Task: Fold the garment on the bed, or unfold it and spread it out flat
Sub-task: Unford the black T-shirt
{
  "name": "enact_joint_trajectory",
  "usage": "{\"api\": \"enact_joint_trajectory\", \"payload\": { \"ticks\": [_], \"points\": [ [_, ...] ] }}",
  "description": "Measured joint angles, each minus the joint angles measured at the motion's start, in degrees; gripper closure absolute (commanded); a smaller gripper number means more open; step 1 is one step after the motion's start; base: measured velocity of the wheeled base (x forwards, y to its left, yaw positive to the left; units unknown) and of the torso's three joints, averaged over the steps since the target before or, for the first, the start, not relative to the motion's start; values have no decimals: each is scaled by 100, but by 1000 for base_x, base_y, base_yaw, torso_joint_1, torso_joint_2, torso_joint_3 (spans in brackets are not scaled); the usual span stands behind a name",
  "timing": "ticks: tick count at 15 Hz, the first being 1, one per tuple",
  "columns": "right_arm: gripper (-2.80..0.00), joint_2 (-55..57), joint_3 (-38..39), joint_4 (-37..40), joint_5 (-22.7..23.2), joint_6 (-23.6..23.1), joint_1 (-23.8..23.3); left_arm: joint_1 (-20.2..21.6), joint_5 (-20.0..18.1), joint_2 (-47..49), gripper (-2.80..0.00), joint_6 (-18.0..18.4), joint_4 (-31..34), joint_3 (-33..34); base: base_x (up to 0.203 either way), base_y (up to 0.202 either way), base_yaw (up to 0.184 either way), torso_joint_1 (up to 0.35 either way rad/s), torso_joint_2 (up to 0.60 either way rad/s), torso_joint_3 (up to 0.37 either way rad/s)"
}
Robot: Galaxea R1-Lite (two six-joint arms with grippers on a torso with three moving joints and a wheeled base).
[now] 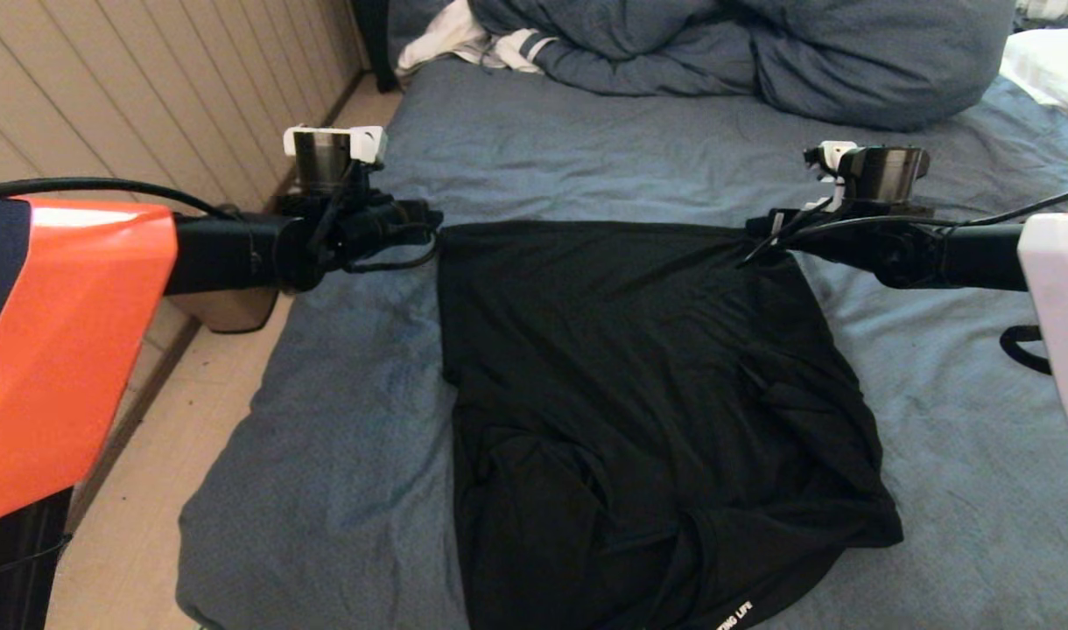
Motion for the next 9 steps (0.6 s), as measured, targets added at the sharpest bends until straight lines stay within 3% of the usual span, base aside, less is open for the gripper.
{"api": "enact_joint_trajectory", "payload": {
  "ticks": [5,6,7,8,9],
  "points": [
    [-280,-291,18,130,0,30,-71,-3,6,-362,-280,-18,313,4,0,0,0,0,0,0],
    [0,-428,26,314,-1,68,-71,0,61,-500,-280,-50,555,9,0,0,0,0,0,0],
    [0,-582,41,598,-3,130,-71,-17,182,-635,-280,-115,893,18,0,0,0,0,0,0],
    [0,-789,77,986,-15,260,-76,-53,379,-817,0,-256,1362,48,0,0,0,0,0,0],
    [0,-1032,173,1420,-17,457,-78,-98,541,-1028,0,-469,1921,107,0,0,0,0,0,0]
  ]
}}
